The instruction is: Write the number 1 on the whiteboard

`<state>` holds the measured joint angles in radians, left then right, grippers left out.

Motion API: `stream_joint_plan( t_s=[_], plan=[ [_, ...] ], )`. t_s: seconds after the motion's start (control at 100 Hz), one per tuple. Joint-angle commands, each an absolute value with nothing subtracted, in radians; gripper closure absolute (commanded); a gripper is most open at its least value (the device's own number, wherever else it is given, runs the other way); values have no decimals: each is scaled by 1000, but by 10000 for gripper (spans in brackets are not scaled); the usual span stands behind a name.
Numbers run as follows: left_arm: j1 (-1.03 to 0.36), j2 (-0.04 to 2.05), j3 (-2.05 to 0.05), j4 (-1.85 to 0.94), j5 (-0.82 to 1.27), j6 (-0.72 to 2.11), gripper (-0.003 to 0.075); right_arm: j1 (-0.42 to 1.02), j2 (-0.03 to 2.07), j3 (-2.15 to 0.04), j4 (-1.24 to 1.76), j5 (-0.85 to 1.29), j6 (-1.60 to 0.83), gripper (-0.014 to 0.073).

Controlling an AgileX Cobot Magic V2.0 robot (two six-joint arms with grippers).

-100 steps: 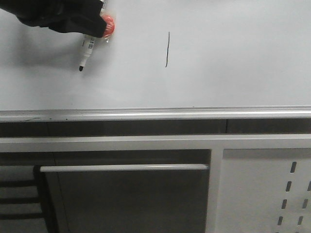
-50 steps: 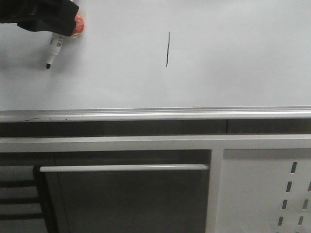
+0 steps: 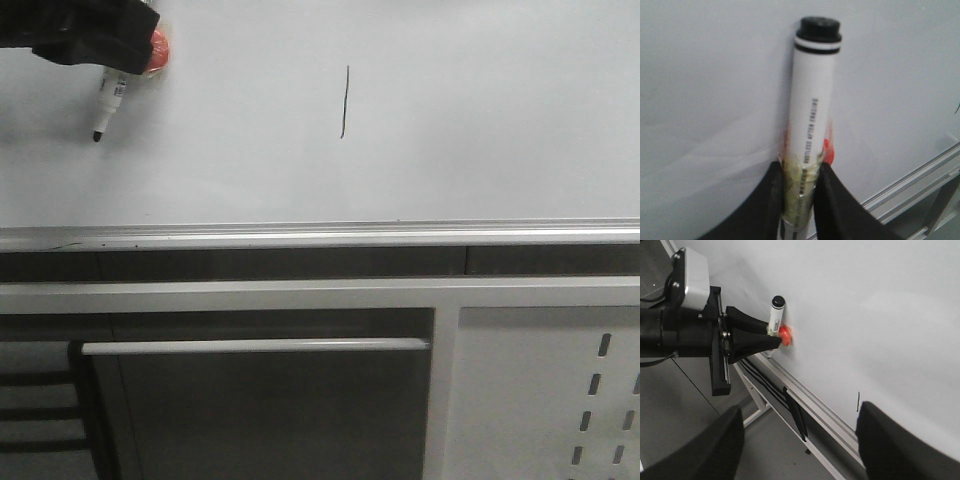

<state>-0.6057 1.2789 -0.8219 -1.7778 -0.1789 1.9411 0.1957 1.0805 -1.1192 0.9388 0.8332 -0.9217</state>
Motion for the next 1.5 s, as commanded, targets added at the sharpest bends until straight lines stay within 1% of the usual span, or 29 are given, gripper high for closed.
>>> stream_joint_plan(
  t_s=[0.0,0.19,0.26,0.33,0.38,0.45,0.48,0.52,0.55,0.8,0.98,1.05,1.09,1.14,1.19,1.2,1.23,1.24,1.3,1.33,1.36,1.39,1.49],
  plan=[
    [-593,1266,-859,-1760,-278,1927,656,186,1059,-1151,978,792,-921,157],
    [-593,1266,-859,-1760,-278,1927,653,186,1059,-1151,978,788,-921,157],
    [-593,1266,-859,-1762,-267,1927,627,186,1059,-1151,978,788,-921,157],
    [-593,1266,-859,-1762,-252,1927,555,186,1059,-1151,978,788,-921,157],
    [-593,1266,-859,-1768,-247,1927,478,186,1059,-1151,978,788,-921,157],
    [-593,1266,-859,-1796,-247,1927,339,186,1059,-1151,978,788,-921,157],
    [-593,1266,-859,-1801,-247,1927,297,186,1059,-1151,978,788,-921,157],
    [-593,1266,-859,-1805,-247,1927,251,186,1059,-1151,978,788,-921,157],
    [-593,1264,-859,-1805,-247,1927,234,186,1059,-1151,978,788,-921,157],
    [-593,1210,-849,-1854,-260,1927,226,176,1056,-1151,973,782,-919,157],
    [-593,1067,-808,-1854,-264,1927,226,79,1026,-1151,966,793,-862,158],
    [-593,1000,-792,-1854,-284,1927,227,28,1011,-1149,960,796,-811,191],
    [-593,964,-784,-1854,-299,1927,227,6,1003,-1144,960,798,-794,239],
    [-593,921,-777,-1854,-320,1927,232,-22,980,-1127,960,794,-794,316],
    [-593,883,-769,-1854,-344,1927,267,-36,954,-1098,960,782,-794,431],
    [-593,868,-767,-1854,-352,1927,286,-38,946,-1088,960,773,-796,462],
    [-593,854,-761,-1854,-366,1927,330,-40,933,-1064,957,762,-800,509],
    [-593,843,-758,-1854,-370,1927,343,-40,923,-1057,957,753,-803,540],
    [-593,800,-740,-1854,-388,1927,493,-42,871,-988,957,711,-854,658],
    [-593,777,-727,-1854,-388,1927,573,-42,833,-954,962,682,-866,660],
    [-593,747,-707,-1854,-388,1927,677,-42,801,-918,969,645,-886,658],
    [-593,724,-689,-1854,-386,1927,741,-42,757,-872,982,605,-903,659],
    [-593,643,-611,-1854,-363,1923,741,-42,639,-742,1037,521,-968,659]
  ],
)
